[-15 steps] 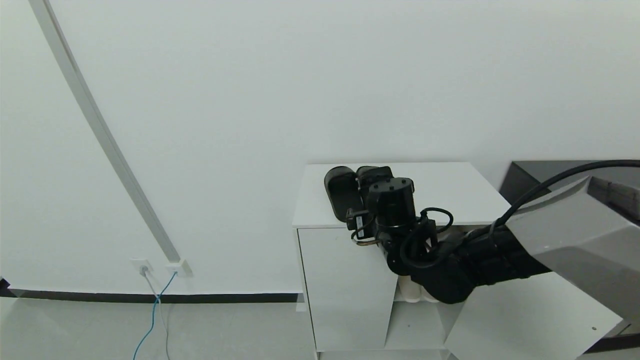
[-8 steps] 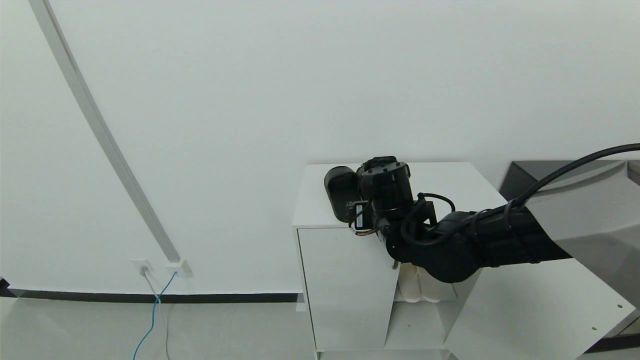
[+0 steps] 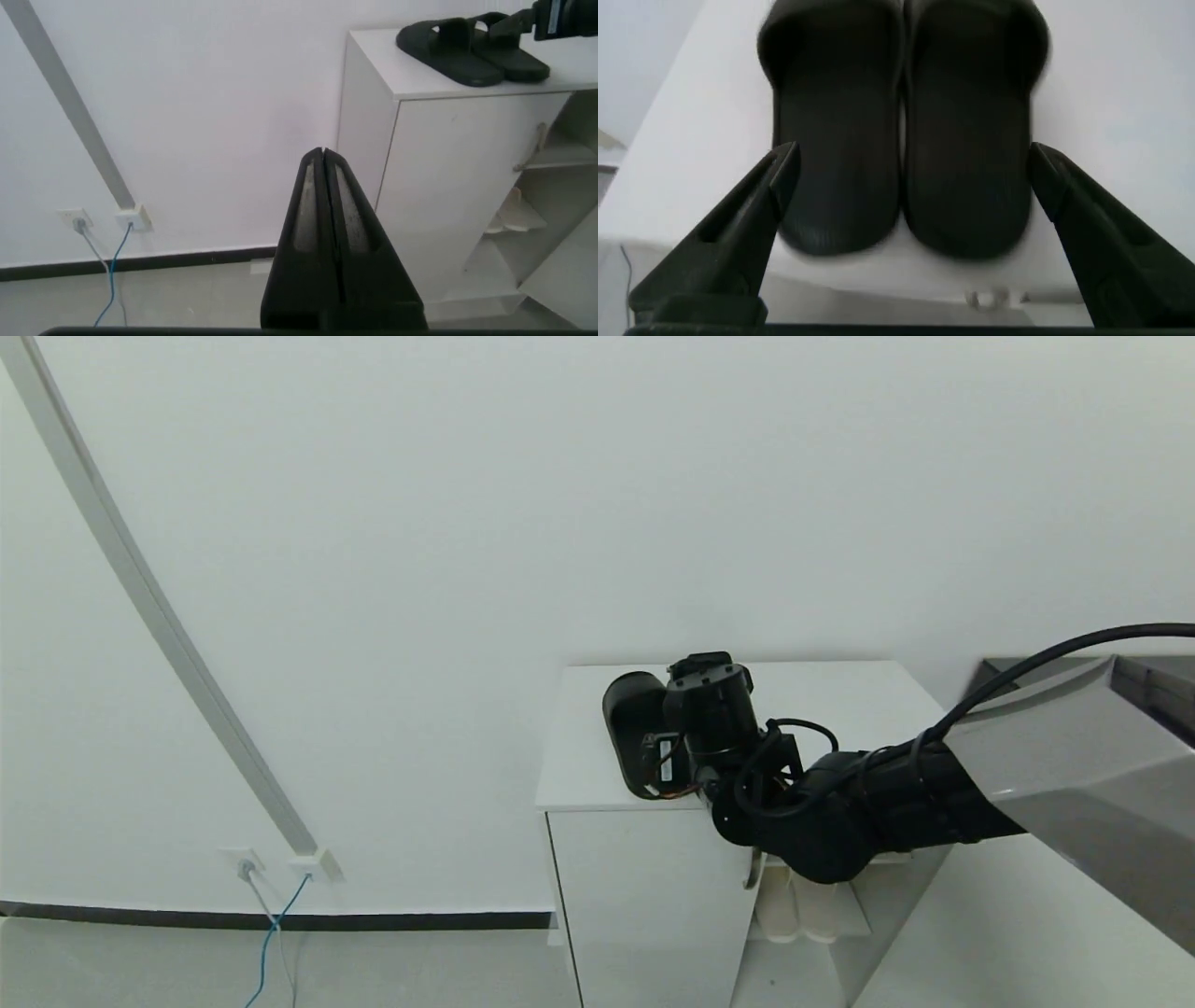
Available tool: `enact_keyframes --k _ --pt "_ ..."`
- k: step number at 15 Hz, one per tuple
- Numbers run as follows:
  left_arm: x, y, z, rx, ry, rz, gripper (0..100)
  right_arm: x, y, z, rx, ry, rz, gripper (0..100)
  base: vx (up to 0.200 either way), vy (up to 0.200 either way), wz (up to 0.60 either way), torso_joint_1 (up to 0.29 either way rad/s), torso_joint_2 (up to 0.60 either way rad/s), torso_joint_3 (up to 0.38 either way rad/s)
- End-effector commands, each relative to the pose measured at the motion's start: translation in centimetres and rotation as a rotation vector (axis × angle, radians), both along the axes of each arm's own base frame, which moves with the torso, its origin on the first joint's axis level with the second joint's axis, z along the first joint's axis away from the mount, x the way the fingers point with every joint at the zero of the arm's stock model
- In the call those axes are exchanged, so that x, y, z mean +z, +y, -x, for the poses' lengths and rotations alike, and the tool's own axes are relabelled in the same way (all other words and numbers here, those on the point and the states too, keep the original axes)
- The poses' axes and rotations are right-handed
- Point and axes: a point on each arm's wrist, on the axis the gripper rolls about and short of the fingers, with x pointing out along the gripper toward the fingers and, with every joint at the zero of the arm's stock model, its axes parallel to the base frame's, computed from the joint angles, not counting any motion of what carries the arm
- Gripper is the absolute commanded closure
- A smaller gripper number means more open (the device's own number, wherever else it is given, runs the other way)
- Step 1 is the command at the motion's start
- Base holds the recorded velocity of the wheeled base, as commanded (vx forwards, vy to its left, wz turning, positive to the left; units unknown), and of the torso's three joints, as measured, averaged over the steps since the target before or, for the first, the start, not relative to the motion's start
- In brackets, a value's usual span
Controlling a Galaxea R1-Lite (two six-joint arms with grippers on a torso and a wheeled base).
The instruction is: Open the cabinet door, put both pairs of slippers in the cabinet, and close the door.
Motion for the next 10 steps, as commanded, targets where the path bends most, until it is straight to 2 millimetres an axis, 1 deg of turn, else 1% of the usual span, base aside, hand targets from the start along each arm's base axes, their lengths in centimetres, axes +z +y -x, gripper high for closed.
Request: enact_keyframes --k 1,4,8,9,10 --pt "0.0 0.0 0.0 0.002 0.001 0.003 100 -2.1 0.4 -0.8 -0.004 0.016 0.016 0 0.000 0.000 0.00 0.000 0.00 0.000" --pt "0.0 0.0 0.0 0.002 0.001 0.003 100 -3.8 0.5 -2.5 -0.023 0.008 0.011 0 0.000 0.000 0.00 0.000 0.00 0.000" --pt "0.0 0.0 0.0 0.002 0.001 0.003 100 -4.6 0.7 -5.0 -0.011 -0.006 -0.018 0 0.000 0.000 0.00 0.000 0.00 0.000" --pt "0.0 0.0 0.0 0.002 0.001 0.003 100 -4.9 0.9 -6.2 -0.020 -0.026 -0.026 0 0.000 0.000 0.00 0.000 0.00 0.000" --pt "0.0 0.0 0.0 0.002 0.001 0.003 100 -5.1 0.9 -6.9 -0.025 -0.039 -0.021 0 0.000 0.000 0.00 0.000 0.00 0.000"
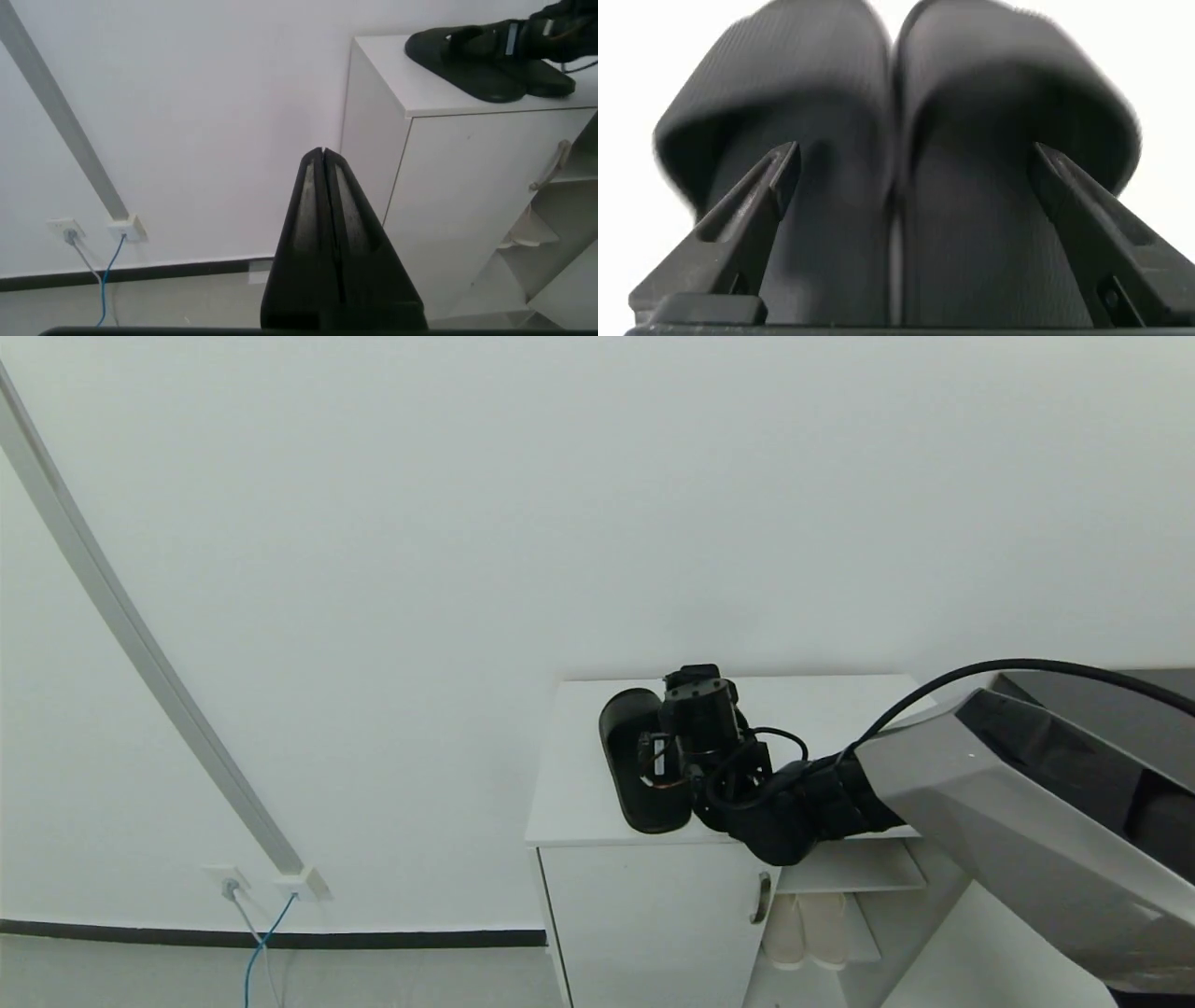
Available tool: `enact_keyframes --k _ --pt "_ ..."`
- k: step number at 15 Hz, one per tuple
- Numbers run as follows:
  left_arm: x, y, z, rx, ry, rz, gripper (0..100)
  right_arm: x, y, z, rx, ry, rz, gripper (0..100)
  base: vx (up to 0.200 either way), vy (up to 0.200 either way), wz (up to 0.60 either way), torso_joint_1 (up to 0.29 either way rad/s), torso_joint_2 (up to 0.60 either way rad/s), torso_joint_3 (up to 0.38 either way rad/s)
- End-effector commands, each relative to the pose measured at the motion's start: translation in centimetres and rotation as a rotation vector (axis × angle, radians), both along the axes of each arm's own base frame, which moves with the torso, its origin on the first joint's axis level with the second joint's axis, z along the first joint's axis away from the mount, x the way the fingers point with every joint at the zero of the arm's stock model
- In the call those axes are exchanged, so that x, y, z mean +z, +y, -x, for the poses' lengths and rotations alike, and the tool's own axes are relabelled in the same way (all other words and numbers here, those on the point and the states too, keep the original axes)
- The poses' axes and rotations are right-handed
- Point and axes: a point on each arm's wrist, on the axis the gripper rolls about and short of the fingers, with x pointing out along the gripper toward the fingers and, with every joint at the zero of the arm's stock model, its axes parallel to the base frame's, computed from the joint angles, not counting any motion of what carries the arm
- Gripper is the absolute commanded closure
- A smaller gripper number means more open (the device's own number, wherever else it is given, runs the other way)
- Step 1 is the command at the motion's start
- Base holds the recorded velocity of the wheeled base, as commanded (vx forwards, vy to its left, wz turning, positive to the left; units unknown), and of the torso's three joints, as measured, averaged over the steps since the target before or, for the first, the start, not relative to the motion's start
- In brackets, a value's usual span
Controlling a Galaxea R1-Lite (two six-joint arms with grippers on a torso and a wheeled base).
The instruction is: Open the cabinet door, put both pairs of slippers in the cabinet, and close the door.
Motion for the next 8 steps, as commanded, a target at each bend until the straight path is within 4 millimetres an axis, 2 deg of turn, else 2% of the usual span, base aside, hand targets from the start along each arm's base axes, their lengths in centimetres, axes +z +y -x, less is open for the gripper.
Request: enact_keyframes --k 1,4,8 --pt "0.0 0.0 0.0 0.000 0.000 0.000 100 -1.8 0.3 -2.3 -0.016 -0.015 0.014 0 0.000 0.000 0.00 0.000 0.00 0.000" --pt "0.0 0.0 0.0 0.000 0.000 0.000 100 -2.0 0.6 -4.2 -0.029 -0.054 0.011 0 0.000 0.000 0.00 0.000 0.00 0.000" --pt "0.0 0.0 0.0 0.000 0.000 0.000 100 -2.0 0.8 -4.7 -0.031 -0.068 0.001 0 0.000 0.000 0.00 0.000 0.00 0.000"
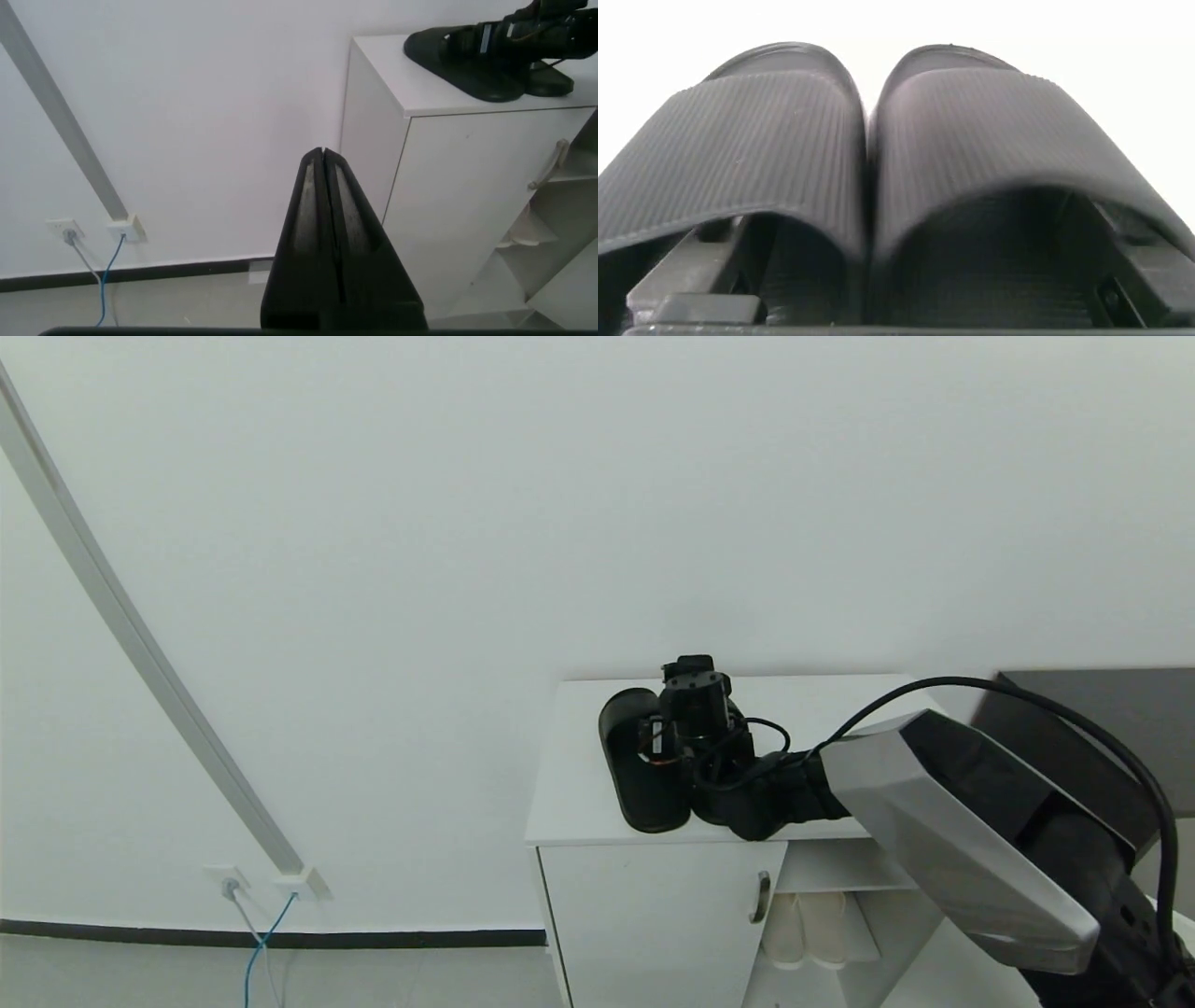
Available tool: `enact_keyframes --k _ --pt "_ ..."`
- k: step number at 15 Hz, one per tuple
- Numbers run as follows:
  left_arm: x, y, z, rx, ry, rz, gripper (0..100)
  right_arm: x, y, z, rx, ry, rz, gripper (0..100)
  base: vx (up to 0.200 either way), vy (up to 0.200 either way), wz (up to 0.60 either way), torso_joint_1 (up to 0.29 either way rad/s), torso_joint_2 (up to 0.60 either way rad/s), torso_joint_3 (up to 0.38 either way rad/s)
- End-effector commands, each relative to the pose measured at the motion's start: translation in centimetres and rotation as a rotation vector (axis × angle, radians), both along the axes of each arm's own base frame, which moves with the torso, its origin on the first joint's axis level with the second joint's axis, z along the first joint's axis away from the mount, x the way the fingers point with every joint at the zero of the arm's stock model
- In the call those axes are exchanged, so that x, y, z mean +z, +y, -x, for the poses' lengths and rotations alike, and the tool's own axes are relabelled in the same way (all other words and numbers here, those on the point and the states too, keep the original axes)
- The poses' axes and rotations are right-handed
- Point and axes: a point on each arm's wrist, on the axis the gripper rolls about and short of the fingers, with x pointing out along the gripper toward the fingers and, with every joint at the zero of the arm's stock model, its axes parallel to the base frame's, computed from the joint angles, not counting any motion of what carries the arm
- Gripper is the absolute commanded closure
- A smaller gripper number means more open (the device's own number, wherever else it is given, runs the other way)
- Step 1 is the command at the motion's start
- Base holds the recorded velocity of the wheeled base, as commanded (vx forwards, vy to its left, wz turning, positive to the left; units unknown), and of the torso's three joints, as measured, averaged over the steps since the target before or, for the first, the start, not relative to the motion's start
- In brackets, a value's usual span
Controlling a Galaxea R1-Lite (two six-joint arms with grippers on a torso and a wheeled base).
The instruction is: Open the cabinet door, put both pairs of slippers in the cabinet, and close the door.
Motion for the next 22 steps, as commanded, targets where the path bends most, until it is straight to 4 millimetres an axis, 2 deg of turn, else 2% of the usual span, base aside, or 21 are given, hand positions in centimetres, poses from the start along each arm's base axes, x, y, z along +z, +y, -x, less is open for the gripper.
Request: enact_keyframes --k 1,7,10,12,14,15,16,17,19,22 --pt "0.0 0.0 0.0 0.001 0.000 0.000 100 -0.6 0.1 -0.2 0.001 0.005 0.003 100 0.000 0.000 0.00 0.000 0.00 0.000" --pt "0.0 0.0 0.0 0.001 0.000 0.000 100 -0.4 -0.2 -0.3 -0.003 0.002 0.001 100 0.000 0.000 0.00 0.000 0.00 0.000" --pt "0.0 0.0 0.0 0.001 0.000 0.000 100 2.7 -1.1 0.9 -0.002 -0.021 -0.021 100 0.000 0.000 0.00 0.000 0.00 0.000" --pt "0.0 0.0 0.0 0.001 0.000 -0.001 100 6.2 -2.9 3.7 0.062 -0.013 -0.030 100 0.000 0.000 0.00 0.000 0.00 0.000" --pt "0.0 0.0 0.0 0.001 0.000 -0.001 100 8.1 -4.4 6.3 0.136 0.006 -0.035 100 0.000 0.000 0.00 0.000 0.00 0.000" --pt "0.0 0.0 0.0 0.001 0.000 -0.001 100 9.5 -5.6 9.2 0.195 0.021 -0.039 100 0.000 0.000 0.00 0.000 0.00 0.000" --pt "0.0 0.0 0.0 0.001 0.000 -0.001 100 10.5 -6.4 11.0 0.235 0.026 -0.047 100 0.000 0.000 0.00 0.000 0.00 0.000" --pt "0.0 0.0 0.0 0.001 0.000 -0.001 100 10.8 -6.9 12.3 0.268 0.035 -0.048 100 0.000 0.000 0.00 0.000 0.00 0.000" --pt "0.0 0.0 0.0 0.001 0.000 -0.001 100 12.2 -8.8 16.2 0.369 0.041 -0.060 100 0.000 0.000 0.00 0.000 0.00 0.000" --pt "0.0 0.0 0.0 0.001 0.000 -0.001 100 13.6 -10.6 20.2 0.468 0.027 -0.080 100 0.000 0.000 0.00 0.000 0.00 0.000"
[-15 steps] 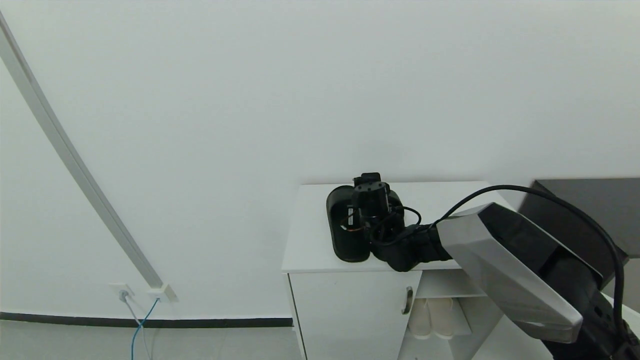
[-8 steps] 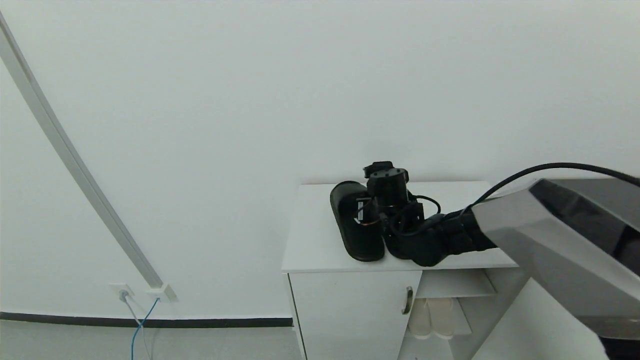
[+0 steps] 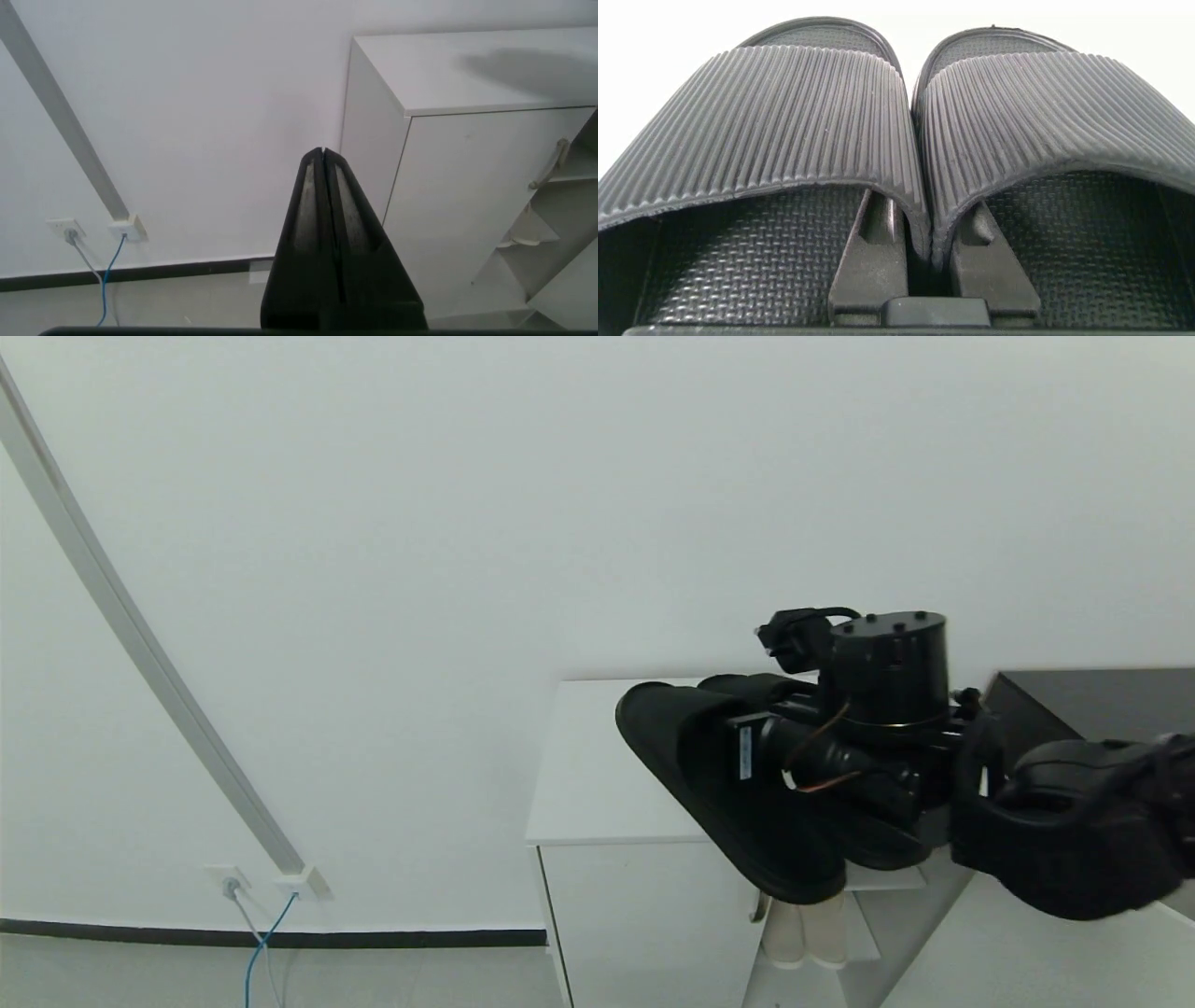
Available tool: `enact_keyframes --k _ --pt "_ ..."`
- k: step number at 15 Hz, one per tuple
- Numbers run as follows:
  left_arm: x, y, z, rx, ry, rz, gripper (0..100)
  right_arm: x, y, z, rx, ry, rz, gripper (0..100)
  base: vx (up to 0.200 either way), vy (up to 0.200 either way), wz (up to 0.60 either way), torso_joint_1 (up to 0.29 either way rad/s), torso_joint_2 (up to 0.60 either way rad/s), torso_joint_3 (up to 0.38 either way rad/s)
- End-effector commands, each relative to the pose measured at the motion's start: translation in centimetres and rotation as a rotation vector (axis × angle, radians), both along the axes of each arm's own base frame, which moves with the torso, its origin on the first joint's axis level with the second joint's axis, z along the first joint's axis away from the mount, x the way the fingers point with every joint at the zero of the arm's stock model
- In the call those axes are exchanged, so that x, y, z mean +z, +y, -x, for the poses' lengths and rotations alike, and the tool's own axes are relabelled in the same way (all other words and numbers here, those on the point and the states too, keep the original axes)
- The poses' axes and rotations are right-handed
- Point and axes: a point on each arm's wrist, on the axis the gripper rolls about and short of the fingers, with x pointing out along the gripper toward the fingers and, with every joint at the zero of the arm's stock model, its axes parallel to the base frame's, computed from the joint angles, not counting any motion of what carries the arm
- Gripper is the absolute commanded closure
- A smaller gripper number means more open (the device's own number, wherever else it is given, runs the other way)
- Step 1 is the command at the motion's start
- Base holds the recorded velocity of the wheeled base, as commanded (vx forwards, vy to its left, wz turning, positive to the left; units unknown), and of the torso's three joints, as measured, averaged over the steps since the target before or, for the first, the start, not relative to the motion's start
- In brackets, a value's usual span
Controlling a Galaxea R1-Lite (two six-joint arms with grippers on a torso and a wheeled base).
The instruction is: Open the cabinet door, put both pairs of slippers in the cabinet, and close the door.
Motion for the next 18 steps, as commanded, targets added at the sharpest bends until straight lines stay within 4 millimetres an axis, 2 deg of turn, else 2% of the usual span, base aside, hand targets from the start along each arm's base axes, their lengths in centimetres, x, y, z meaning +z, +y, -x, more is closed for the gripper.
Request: enact_keyframes --k 1,3,5,8,15,18 --pt "0.0 0.0 0.0 0.000 0.000 0.000 100 2.7 -2.5 4.7 0.092 -0.047 -0.057 100 0.000 0.000 0.00 0.000 0.00 0.000" --pt "0.0 0.0 0.0 0.000 0.000 0.000 100 2.8 -3.1 5.9 0.138 -0.053 -0.052 100 0.000 0.000 0.00 0.000 0.00 0.000" --pt "0.0 0.0 0.0 0.000 0.000 0.000 100 1.8 -3.8 6.6 0.199 -0.119 0.033 100 0.000 0.000 0.00 0.000 0.00 0.000" --pt "0.0 0.0 0.0 0.000 0.000 0.000 100 0.8 -2.7 5.5 0.217 -0.304 0.064 100 0.000 0.000 0.00 0.000 0.00 0.000" --pt "0.0 0.0 0.0 0.000 0.000 0.000 100 0.1 -2.2 5.1 0.218 -0.294 0.066 100 0.000 0.000 0.00 0.000 0.00 0.000" --pt "0.0 0.0 0.0 0.000 0.000 0.001 100 0.1 -2.2 5.1 0.218 -0.294 0.066 100 -0.200 0.000 0.00 0.005 0.00 0.004"
